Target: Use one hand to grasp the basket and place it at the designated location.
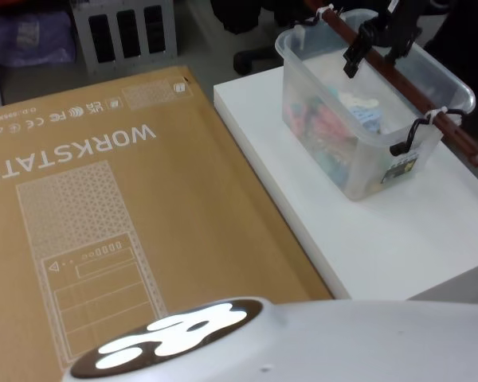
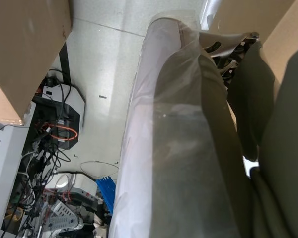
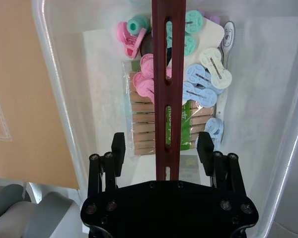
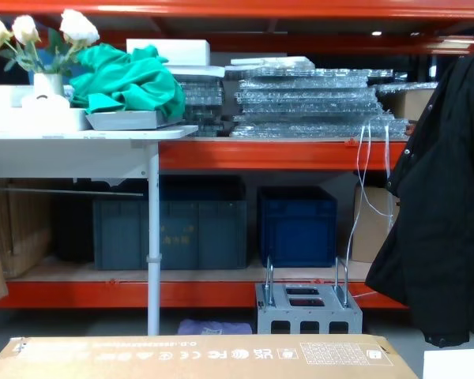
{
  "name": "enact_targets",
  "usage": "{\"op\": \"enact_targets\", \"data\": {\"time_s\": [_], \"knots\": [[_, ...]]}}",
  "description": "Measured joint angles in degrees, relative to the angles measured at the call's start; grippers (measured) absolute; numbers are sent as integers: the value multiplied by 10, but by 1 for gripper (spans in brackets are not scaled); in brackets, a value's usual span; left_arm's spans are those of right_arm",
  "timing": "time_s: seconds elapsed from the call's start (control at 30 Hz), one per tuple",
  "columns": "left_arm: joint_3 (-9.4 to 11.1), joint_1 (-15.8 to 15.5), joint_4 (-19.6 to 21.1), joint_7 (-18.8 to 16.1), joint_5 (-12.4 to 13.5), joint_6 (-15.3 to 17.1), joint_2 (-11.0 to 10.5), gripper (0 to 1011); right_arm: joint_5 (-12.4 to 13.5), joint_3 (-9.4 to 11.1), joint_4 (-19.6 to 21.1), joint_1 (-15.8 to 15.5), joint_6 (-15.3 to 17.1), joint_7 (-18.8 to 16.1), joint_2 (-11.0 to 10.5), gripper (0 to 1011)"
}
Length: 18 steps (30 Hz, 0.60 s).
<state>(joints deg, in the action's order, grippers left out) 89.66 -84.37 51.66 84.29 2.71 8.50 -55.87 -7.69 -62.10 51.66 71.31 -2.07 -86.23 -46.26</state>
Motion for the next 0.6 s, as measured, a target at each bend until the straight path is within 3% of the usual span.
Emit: {"op": "enact_targets", "data": {"time_s": [0.2, 0.6], "knots": [[0, 0, 0, 0, 0, 0, 0, 0, 4, 9, 32, 2, 10, 6, -20, 1000], [0, 0, 0, 0, 0, 0, 0, 0, 18, 39, 96, 4, 27, 22, -65, 1001]]}}
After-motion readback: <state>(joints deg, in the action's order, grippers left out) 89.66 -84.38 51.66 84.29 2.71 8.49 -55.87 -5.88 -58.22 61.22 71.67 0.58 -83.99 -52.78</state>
